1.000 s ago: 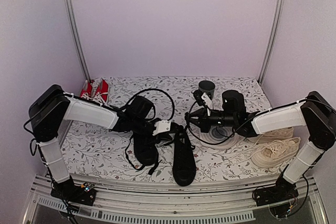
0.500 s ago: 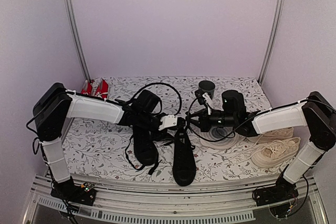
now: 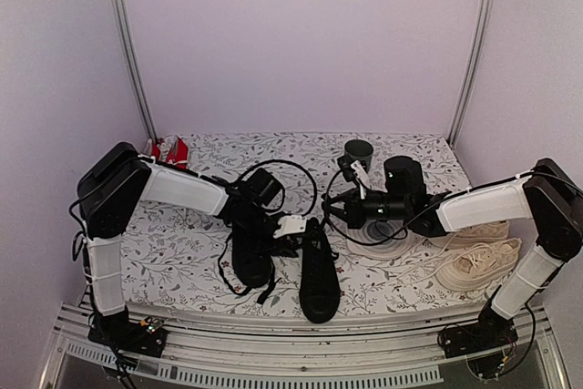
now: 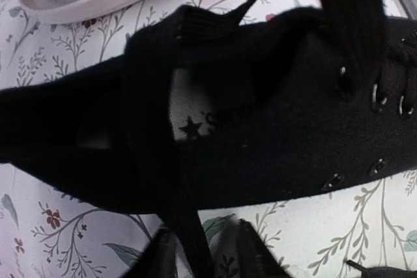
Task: Tie the shoes
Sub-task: Pick up the shoelace from the center of the board, then place the shoelace at the center of the board.
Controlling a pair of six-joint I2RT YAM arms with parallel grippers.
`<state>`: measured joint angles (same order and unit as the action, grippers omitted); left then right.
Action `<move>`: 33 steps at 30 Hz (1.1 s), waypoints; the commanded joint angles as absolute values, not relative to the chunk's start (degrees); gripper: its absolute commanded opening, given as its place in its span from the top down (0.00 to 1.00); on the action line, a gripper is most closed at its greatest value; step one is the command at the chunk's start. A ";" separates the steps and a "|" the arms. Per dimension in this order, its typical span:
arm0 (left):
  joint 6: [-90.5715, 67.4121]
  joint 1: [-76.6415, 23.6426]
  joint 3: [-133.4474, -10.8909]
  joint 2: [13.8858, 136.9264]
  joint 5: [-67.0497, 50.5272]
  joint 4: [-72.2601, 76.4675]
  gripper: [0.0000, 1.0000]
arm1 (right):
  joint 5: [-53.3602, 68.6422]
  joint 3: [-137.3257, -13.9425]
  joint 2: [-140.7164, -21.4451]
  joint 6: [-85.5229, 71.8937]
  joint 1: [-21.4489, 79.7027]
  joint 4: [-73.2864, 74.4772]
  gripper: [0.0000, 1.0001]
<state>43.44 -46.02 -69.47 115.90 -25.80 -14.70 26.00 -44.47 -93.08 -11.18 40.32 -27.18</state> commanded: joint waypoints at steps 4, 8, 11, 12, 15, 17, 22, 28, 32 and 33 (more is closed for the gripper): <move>41.72 -46.53 -64.72 112.05 -23.51 -6.52 1.00 | 25.93 -46.25 -93.10 -12.82 40.01 -27.19 0.99; 39.36 -47.48 -59.98 104.24 -23.40 3.15 1.00 | 25.71 -47.10 -92.71 -15.02 40.03 -26.97 0.99; 39.39 -49.02 -57.51 100.12 -21.81 7.46 1.00 | 25.48 -47.68 -92.34 -17.13 40.04 -26.99 0.99; 39.68 -49.49 -57.03 99.27 -21.25 8.08 1.00 | 25.37 -47.80 -92.25 -18.05 40.04 -27.01 0.99; 41.78 -51.00 -55.30 96.88 -20.30 8.74 1.00 | 25.12 -48.39 -92.20 -20.64 40.02 -27.03 1.00; 42.83 -51.76 -54.19 95.82 -19.30 9.39 1.00 | 25.03 -49.02 -92.51 -22.40 40.00 -27.08 0.99; 44.28 -52.97 -53.41 94.84 -18.29 10.92 1.00 | 25.93 -50.49 -96.05 -26.66 40.16 -27.06 0.99; 43.34 -53.53 -52.39 93.80 -18.28 14.42 1.00 | 29.89 -54.04 -100.90 -32.14 41.31 -23.31 0.99; 42.92 -53.53 -50.63 92.42 -19.14 16.97 1.00 | 32.51 -53.05 -100.61 -34.19 41.92 -20.04 0.99; 42.81 -53.55 -50.36 92.29 -19.16 17.19 1.00 | 33.57 -53.20 -100.59 -34.65 41.99 -18.49 0.99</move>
